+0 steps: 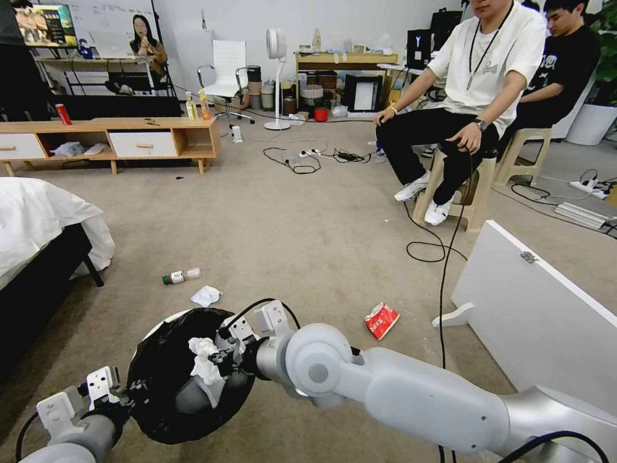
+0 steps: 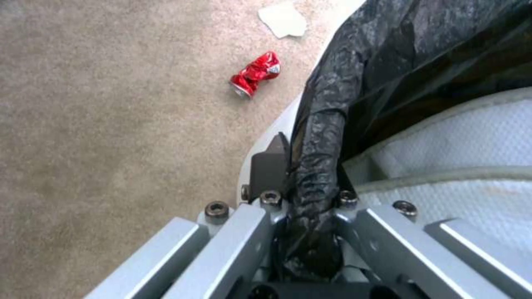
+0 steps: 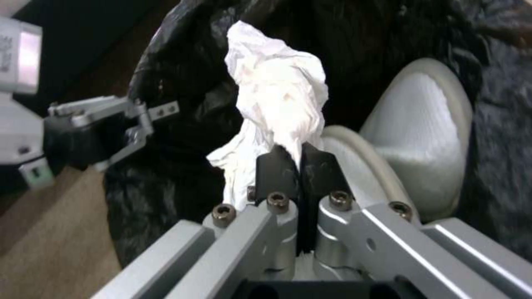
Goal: Pick up the trash bin and place the garbage on the floor into it.
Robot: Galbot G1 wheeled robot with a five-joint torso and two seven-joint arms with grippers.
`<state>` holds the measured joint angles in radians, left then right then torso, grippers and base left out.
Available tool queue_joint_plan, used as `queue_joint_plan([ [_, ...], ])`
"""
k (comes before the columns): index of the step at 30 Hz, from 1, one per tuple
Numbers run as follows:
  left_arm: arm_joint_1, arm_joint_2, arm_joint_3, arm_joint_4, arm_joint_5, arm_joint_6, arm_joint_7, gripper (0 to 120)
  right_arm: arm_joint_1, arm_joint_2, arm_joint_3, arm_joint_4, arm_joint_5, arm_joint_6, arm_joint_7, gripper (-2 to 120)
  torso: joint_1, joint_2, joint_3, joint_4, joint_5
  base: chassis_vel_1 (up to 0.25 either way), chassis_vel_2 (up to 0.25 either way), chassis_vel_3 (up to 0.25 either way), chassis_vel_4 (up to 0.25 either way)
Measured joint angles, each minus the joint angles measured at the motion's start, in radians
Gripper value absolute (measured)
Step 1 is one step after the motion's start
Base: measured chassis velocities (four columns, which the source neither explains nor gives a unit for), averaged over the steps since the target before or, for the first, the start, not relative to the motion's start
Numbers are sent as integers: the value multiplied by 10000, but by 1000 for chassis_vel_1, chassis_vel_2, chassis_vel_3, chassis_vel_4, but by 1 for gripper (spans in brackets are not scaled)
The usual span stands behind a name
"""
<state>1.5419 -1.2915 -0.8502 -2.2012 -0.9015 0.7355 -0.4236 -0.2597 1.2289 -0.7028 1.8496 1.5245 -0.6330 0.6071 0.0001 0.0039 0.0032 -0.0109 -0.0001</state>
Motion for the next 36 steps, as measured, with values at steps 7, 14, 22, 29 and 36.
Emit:
queue_joint_plan([
  [7, -24, -21, 54, 44, 35, 0, 13, 1, -62, 298, -46, -598, -224, 80, -113, 0, 0, 0, 0, 2, 0, 0, 0, 0, 0],
  [14, -23, -44, 106, 99, 81, 0, 39, 1, -305, 160, -48, -651, -338, 80, -63, 14, 0, 0, 0, 0, 1, 0, 0, 0, 0],
  [22, -19, -43, 105, 151, 122, 0, 51, 1, -418, 94, 24, -457, -346, 66, 40, 44, 0, 0, -1, 0, 1, 0, 0, 0, 0],
  [29, 1, -40, 55, 157, 126, 0, 56, 1, -412, 5, 114, -238, -321, 63, 117, 67, -1, 0, -1, 1, 1, 0, 0, 0, 0],
  [36, 26, -77, 12, 192, 139, 0, 58, 1, -276, -230, 433, 379, -208, 48, 355, 94, 0, 0, -1, 0, 1, 0, 0, 0, 0],
])
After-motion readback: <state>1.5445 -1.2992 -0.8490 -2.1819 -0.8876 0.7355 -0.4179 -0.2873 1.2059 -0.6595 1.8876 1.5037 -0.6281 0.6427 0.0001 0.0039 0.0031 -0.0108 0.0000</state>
